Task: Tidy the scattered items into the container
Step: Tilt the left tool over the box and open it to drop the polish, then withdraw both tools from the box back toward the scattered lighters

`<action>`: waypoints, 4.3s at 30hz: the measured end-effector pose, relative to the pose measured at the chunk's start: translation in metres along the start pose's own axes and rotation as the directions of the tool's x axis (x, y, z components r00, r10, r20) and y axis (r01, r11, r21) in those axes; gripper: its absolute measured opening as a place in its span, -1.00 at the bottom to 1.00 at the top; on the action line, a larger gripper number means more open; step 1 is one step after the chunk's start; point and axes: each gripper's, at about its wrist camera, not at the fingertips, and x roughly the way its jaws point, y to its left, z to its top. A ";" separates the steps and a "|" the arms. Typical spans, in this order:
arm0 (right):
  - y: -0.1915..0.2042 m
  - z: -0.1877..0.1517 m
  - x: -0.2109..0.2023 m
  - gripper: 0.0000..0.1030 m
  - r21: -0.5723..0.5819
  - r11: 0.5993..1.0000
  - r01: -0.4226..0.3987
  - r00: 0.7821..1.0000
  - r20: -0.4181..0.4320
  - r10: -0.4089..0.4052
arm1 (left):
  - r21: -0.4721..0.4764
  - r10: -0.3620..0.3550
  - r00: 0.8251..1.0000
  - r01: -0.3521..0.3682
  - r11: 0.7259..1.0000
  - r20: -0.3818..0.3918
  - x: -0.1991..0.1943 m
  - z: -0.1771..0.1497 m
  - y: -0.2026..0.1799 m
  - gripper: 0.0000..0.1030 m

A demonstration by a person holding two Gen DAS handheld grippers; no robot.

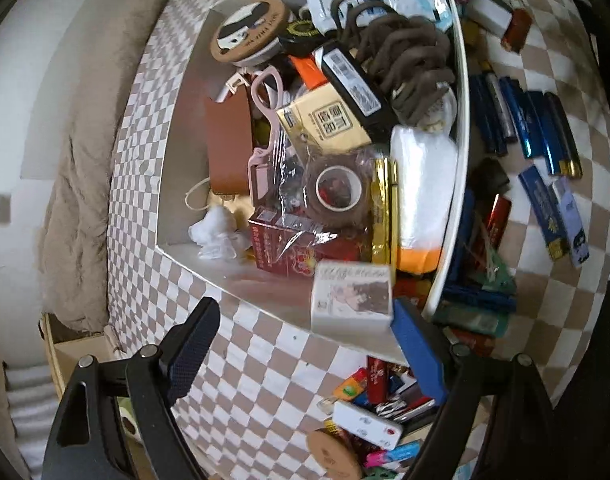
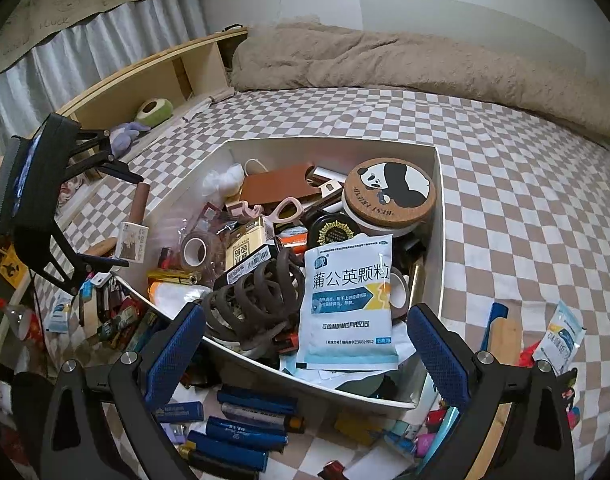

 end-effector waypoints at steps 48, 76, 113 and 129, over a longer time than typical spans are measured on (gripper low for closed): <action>0.028 -0.016 -0.059 1.00 0.062 0.991 0.119 0.979 0.156 -0.127 | -0.726 0.092 0.854 0.374 0.578 0.513 -0.098 -0.019 -0.010 1.00; 0.043 -0.032 -0.085 1.00 0.057 0.978 0.201 0.960 0.186 -0.208 | -0.796 0.203 0.828 0.389 0.463 0.522 -0.120 -0.038 -0.033 1.00; 0.053 -0.098 -0.065 1.00 0.038 0.973 0.228 0.956 0.182 -0.231 | -0.856 0.229 0.862 0.349 0.382 0.453 -0.090 -0.052 -0.099 1.00; 0.056 -0.136 -0.019 1.00 0.008 0.974 0.226 0.974 0.029 -0.226 | -0.857 0.141 0.894 0.348 0.380 0.426 -0.050 -0.051 -0.135 1.00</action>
